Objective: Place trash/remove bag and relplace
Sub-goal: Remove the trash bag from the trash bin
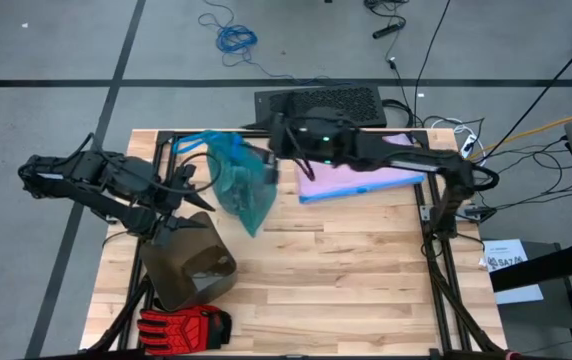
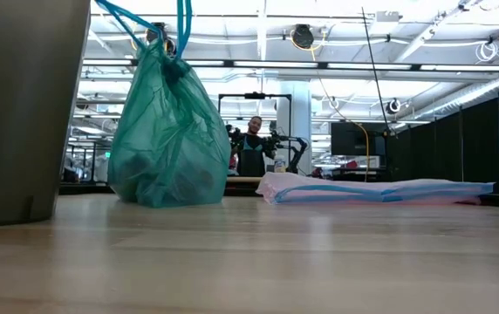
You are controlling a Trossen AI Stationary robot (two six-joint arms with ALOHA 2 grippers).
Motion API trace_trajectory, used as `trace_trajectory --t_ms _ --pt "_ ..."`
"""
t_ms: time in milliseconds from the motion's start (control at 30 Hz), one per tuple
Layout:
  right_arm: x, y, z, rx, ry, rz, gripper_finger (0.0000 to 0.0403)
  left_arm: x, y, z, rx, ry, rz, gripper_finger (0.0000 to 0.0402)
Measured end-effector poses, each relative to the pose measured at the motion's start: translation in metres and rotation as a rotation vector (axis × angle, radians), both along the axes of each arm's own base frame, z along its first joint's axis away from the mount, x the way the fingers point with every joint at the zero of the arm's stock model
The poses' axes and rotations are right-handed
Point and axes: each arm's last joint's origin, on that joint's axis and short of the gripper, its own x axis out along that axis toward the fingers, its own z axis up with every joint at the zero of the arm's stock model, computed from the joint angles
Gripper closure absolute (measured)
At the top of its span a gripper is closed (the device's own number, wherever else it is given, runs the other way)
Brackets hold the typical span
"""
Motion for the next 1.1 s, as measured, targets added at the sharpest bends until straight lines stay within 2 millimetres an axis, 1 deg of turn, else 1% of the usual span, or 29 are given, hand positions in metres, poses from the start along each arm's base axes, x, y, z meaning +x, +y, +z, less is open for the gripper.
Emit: trace_trajectory --t_ms 100,200,233,333,400,467,500,533,600,700,767,800,867,1000,1100 --pt "-0.024 0.004 0.003 -0.017 0.169 -0.066 0.0309 0.000 0.001 0.000 0.000 0.001 0.050 0.0223" --pt "-0.035 0.000 -0.012 -0.009 0.364 -0.136 0.0381 0.000 0.005 -0.001 0.028 0.000 0.195 0.0241" --pt "-0.037 -0.002 -0.019 0.002 0.435 -0.155 0.0391 0.000 0.007 -0.001 0.037 0.000 0.259 0.0251" --pt "-0.037 -0.008 -0.047 0.060 0.597 -0.183 0.0398 -0.005 0.013 -0.002 0.054 0.002 0.450 0.0289" --pt "-0.035 -0.013 -0.074 0.089 0.666 -0.195 0.0401 -0.008 0.016 -0.005 0.083 0.023 0.539 0.0322" --pt "-0.030 -0.022 -0.105 0.157 0.696 -0.159 0.0402 -0.012 0.019 -0.009 0.110 0.058 0.623 0.0359" --pt "-0.028 -0.026 -0.121 0.211 0.702 -0.121 0.0402 -0.014 0.020 -0.011 0.118 0.076 0.664 0.0379" --pt "-0.027 -0.030 -0.136 0.268 0.696 -0.076 0.0402 -0.016 0.022 -0.014 0.120 0.097 0.701 0.0390" --pt "-0.024 -0.035 -0.161 0.340 0.637 -0.030 0.0403 -0.020 0.023 -0.018 0.121 0.129 0.765 0.0395" --pt "-0.024 -0.039 -0.193 0.384 0.548 -0.078 0.0403 -0.023 0.025 -0.021 0.115 0.158 0.815 0.0399" --pt "-0.022 -0.042 -0.201 0.414 0.433 -0.130 0.0403 -0.025 0.025 -0.023 0.088 0.153 0.833 0.0399" --pt "-0.019 -0.043 -0.202 0.432 0.369 -0.155 0.0403 -0.029 0.026 -0.024 0.080 0.148 0.836 0.0400" --pt "-0.013 -0.046 -0.209 0.470 0.298 -0.201 0.0403 -0.036 0.028 -0.027 0.067 0.131 0.837 0.0400" --pt "0.009 -0.045 -0.239 0.551 0.254 -0.223 0.0403 -0.047 0.030 -0.033 0.038 0.112 0.855 0.0400" --pt "0.026 -0.036 -0.252 0.536 0.242 -0.262 0.0403 -0.056 0.032 -0.037 0.024 0.094 0.856 0.0401"
